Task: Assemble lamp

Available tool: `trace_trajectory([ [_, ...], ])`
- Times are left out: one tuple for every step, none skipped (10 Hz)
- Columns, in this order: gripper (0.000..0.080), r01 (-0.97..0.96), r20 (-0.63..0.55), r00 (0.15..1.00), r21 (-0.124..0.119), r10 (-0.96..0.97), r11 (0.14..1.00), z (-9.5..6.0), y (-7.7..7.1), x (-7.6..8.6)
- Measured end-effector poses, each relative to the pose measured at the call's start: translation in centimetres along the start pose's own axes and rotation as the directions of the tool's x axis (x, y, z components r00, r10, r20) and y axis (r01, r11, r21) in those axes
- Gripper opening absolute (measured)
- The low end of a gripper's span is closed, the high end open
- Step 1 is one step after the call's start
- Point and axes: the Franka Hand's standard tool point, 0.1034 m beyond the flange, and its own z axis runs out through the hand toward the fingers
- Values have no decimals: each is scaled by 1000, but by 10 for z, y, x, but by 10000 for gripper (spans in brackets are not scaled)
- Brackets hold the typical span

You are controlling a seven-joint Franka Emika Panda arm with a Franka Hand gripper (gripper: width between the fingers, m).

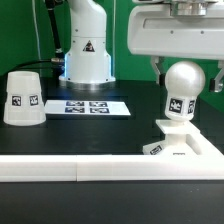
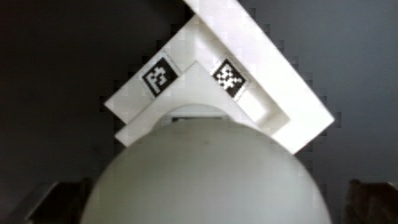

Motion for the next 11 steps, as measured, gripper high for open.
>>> trace_trajectory([
  [699,95,0,995,0,-95,995,0,0,0],
  [699,169,1,986,0,-169,986,1,0,0],
  [699,197,1,980,-1,-197,980,1,0,0],
  [699,350,-6,937,-4,-350,937,1,1,2],
  [699,513,-22,858,-12,-514,858,0,1,4],
  [699,604,-23,797,-22,-604,797,-2,0,4],
  [699,668,-19,744,-25,-668,744,-3,-1,2],
  [699,745,-10,667,-34,-745,667,-4,-2,3],
  [699,808,-3,589,-35,-808,588,-5,-1,3],
  [699,845,6,535,-33,-845,534,-4,0,2],
  [699,898,16,439,-33,-899,438,-3,1,2],
])
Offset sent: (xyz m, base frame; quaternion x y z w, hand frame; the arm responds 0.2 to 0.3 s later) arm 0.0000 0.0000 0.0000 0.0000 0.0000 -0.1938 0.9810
